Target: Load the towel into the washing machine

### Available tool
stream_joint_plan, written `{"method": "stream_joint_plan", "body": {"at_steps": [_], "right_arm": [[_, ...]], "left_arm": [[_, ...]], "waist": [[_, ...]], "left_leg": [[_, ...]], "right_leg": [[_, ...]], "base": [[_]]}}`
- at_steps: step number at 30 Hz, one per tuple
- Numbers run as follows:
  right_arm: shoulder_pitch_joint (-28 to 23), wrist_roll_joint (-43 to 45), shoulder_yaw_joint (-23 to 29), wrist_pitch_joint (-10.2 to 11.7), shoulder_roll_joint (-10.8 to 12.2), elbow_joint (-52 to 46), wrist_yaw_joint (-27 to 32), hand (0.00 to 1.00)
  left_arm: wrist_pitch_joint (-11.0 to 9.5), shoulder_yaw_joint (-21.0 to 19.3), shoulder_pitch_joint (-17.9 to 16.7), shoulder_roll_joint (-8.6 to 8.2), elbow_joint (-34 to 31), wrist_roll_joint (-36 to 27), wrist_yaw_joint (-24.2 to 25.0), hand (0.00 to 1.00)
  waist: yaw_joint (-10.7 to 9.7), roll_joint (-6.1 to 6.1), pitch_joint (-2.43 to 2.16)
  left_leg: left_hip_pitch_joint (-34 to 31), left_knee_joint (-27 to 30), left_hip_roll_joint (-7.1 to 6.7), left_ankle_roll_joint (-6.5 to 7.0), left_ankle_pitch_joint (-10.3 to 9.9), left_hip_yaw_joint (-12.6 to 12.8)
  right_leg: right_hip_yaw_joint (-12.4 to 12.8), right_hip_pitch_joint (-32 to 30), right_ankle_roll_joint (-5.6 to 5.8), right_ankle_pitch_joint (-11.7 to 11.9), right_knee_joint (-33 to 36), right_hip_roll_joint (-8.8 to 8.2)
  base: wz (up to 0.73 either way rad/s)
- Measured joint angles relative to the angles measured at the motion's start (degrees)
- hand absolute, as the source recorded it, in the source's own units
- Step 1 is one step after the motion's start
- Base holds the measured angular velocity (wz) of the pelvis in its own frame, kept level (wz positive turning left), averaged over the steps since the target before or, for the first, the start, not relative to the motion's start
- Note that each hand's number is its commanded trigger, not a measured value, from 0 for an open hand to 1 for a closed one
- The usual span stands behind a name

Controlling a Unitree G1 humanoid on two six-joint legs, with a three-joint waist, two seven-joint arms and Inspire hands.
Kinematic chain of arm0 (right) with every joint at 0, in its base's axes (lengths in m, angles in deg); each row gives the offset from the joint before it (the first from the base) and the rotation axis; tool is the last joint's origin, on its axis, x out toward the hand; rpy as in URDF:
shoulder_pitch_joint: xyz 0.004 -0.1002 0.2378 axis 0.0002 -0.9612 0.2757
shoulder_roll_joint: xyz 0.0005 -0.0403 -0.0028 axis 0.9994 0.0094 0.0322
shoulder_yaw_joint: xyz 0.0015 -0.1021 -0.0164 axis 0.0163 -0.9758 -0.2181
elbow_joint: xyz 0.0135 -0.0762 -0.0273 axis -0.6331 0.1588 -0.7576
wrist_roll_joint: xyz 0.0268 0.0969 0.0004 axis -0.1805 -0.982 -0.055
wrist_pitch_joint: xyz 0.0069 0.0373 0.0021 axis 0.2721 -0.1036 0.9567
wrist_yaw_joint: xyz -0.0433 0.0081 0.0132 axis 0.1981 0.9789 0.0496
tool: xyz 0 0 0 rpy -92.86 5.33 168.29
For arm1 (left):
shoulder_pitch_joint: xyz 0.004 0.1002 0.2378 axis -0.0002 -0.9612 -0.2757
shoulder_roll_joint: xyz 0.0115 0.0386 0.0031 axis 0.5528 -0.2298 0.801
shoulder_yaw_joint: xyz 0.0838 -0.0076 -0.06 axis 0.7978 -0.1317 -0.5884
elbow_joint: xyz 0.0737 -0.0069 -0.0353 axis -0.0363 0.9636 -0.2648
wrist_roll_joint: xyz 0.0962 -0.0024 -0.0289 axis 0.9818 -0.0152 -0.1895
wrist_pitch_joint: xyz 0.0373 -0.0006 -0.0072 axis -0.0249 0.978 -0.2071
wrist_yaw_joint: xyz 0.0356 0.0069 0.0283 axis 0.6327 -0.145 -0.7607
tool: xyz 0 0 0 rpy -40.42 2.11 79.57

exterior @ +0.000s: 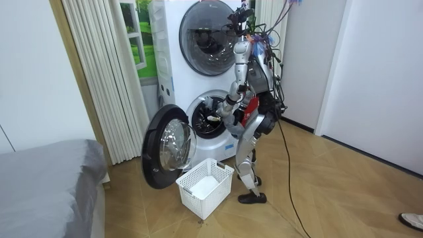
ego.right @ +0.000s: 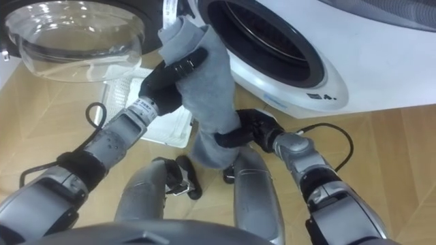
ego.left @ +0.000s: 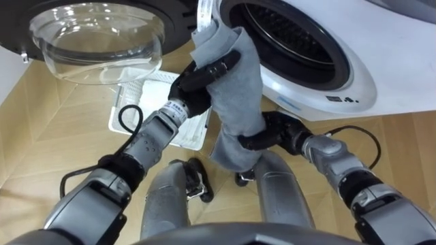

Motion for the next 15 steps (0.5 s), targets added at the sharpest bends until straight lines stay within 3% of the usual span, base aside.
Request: {"method": "stream_joint_plan", "body": {"at_steps": [4, 5, 6, 15], "right_arm": [[0.1, 0.1, 2.2, 0.7, 0.5, 0.7, 0.1, 1.0], [0.2, 0.1, 2.2, 0.9, 0.6, 0.9, 0.3, 1.0], [0.6, 0.0, 2.2, 1.5, 1.0, 1.8, 0.9, 1.0], [0.6, -1.0, 4.2, 1.8, 1.4, 4.1, 3.9, 1.0]], "left_arm": [[0.0, -2.1, -0.1, -0.04, 0.1, -0.9, 0.0, 1.0], [-0.1, -2.1, -0.1, 0.02, 0.1, -1.1, 0.0, 0.56], [-0.1, -2.1, -0.2, 0.22, 0.1, -1.8, 0.0, 0.0], [0.1, -8.2, -2.1, 0.3, 3.4, -2.0, -2.2, 0.0]], "waist": [[0.1, 0.01, 0.0], [0.1, 0.01, 0.0], [0.1, 0.02, 0.01], [1.6, 0.12, 0.01]], "left_leg": [[0.1, -0.5, -0.06, 0.05, 0.1, 0.1], [0.1, -0.5, -0.06, 0.05, 0.1, 0.1], [0.2, -0.5, -0.05, 0.04, 0.1, 0.1], [0.9, -1.5, -0.4, -0.16, 0.3, 0.4]], "right_leg": [[0.0, 0.0, 0.06, 0.1, -0.4, 0.01], [0.0, 0.0, 0.06, 0.1, -0.4, 0.01], [0.0, 0.1, 0.06, 0.1, -0.5, 0.04], [0.5, 0.2, 0.03, 0.1, -0.5, 0.01]], "base": [[0.0], [0.0], [0.0], [-0.01]]}}
